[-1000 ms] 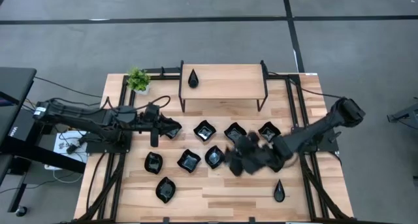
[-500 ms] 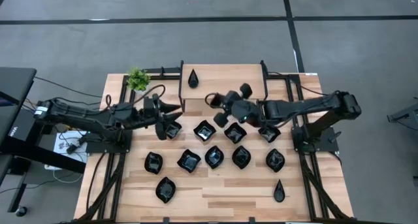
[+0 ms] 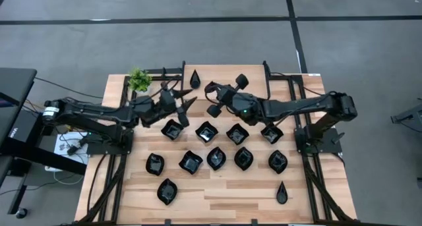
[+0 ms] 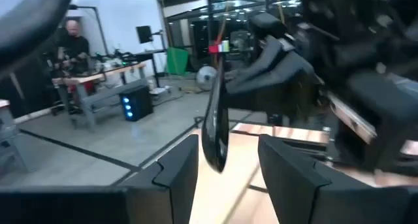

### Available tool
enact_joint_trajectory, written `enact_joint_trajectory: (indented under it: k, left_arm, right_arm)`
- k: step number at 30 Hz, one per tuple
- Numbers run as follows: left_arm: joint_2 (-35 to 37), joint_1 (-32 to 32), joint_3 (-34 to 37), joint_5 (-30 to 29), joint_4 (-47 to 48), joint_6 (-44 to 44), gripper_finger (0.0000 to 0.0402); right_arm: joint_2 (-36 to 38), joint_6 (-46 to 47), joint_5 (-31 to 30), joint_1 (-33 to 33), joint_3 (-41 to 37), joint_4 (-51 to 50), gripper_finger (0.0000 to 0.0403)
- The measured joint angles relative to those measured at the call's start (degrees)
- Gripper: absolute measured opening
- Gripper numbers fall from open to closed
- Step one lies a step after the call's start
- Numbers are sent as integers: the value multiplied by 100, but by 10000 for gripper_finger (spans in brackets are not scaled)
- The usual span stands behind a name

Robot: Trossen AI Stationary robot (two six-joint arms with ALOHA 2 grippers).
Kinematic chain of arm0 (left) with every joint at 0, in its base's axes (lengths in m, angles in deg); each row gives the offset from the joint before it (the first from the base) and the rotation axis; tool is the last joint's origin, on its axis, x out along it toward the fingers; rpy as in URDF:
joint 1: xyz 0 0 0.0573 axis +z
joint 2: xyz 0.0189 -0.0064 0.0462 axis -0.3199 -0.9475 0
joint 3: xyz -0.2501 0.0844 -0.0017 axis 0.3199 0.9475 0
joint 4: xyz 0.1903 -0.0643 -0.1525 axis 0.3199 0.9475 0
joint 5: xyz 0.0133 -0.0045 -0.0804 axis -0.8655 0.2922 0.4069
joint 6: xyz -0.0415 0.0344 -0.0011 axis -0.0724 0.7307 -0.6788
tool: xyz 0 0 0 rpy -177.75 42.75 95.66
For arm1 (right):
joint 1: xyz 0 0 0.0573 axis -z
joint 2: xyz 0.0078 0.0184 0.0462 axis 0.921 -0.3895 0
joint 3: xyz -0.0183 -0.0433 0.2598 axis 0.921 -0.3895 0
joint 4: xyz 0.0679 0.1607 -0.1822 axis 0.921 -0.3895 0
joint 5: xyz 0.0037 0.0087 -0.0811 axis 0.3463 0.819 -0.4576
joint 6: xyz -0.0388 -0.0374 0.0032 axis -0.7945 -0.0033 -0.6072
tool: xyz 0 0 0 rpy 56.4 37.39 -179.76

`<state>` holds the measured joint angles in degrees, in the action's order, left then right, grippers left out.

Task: Pick & Place Mini shaped plates
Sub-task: Stack the black drop shaped plate on top of the black drop shaped plates on the shelf

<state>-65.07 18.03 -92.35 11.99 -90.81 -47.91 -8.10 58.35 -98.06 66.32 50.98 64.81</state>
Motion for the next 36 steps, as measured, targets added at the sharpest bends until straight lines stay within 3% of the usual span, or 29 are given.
enact_joint_trajectory:
  k: [11, 17, 36]
  left_arm:
    - [-534, 338, -423, -98, -14, 4, 159]
    - [-517, 341, -428, -342, 16, 39, 159]
    - [-511, 330, -428, -449, 83, 110, 159]
  right_arm:
    - [-837, -1118, -183, -48, 796, 138, 0]
    - [-1286, -1730, -639, -152, 1215, 140, 0]
    - [-1104, -1818, -743, -270, 1235, -151, 0]
